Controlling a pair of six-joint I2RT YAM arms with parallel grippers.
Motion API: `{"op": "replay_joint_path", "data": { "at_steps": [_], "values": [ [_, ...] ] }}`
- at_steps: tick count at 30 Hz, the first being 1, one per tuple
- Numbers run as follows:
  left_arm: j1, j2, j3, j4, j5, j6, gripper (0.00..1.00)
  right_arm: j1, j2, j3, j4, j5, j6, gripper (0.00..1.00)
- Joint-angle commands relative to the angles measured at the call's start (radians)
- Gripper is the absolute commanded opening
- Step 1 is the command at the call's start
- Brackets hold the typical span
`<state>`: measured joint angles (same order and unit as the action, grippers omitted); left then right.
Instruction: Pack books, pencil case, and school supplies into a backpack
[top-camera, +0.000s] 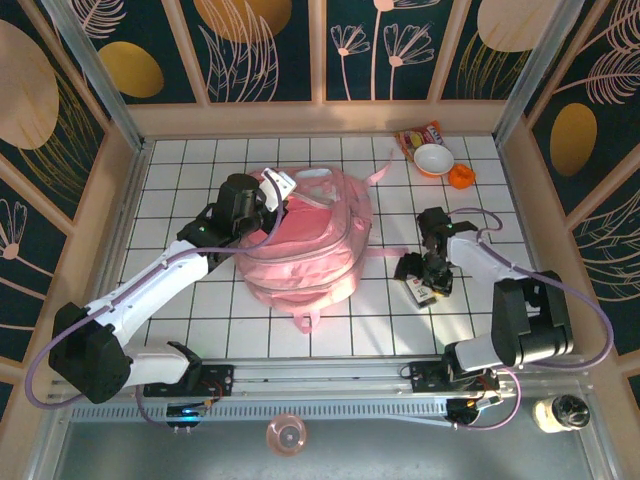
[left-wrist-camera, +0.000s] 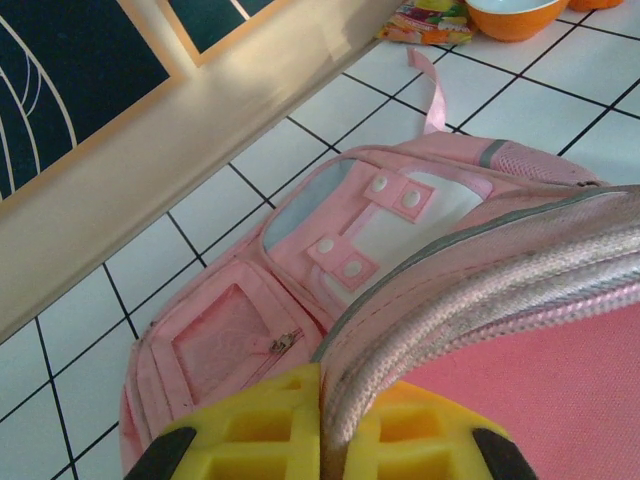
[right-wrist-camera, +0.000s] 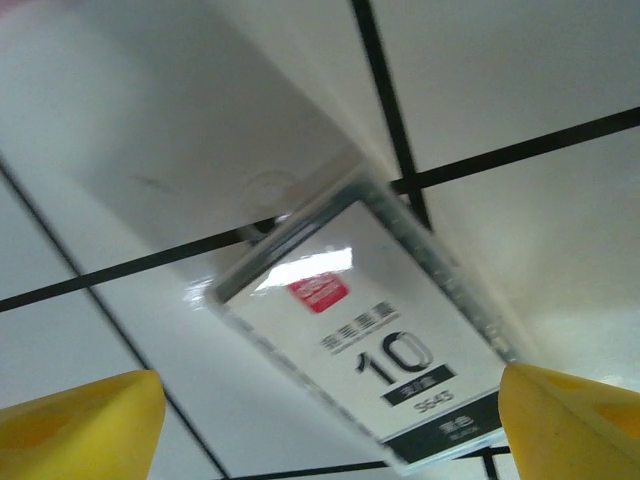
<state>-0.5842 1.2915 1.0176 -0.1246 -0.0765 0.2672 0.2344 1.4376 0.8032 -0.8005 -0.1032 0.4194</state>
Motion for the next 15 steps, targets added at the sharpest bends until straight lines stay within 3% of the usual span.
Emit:
{"op": "replay_joint_path", "data": {
  "at_steps": [1,9,15],
  "values": [
    [0.015,-0.02,0.024,0.095,-0.022,-0.035,0.0,-0.005,0.056,0.01,-0.003,0.077,-0.026,0.87],
    [0.018,-0.029,0.024,0.088,-0.025,-0.044,0.0,-0.072,0.112,0.053,0.04,0.15,-0.017,0.84],
    [0.017,-0.027,0.019,0.095,-0.013,-0.059,0.0,-0.09,0.09,0.049,0.043,0.069,-0.047,0.83]
  ]
}}
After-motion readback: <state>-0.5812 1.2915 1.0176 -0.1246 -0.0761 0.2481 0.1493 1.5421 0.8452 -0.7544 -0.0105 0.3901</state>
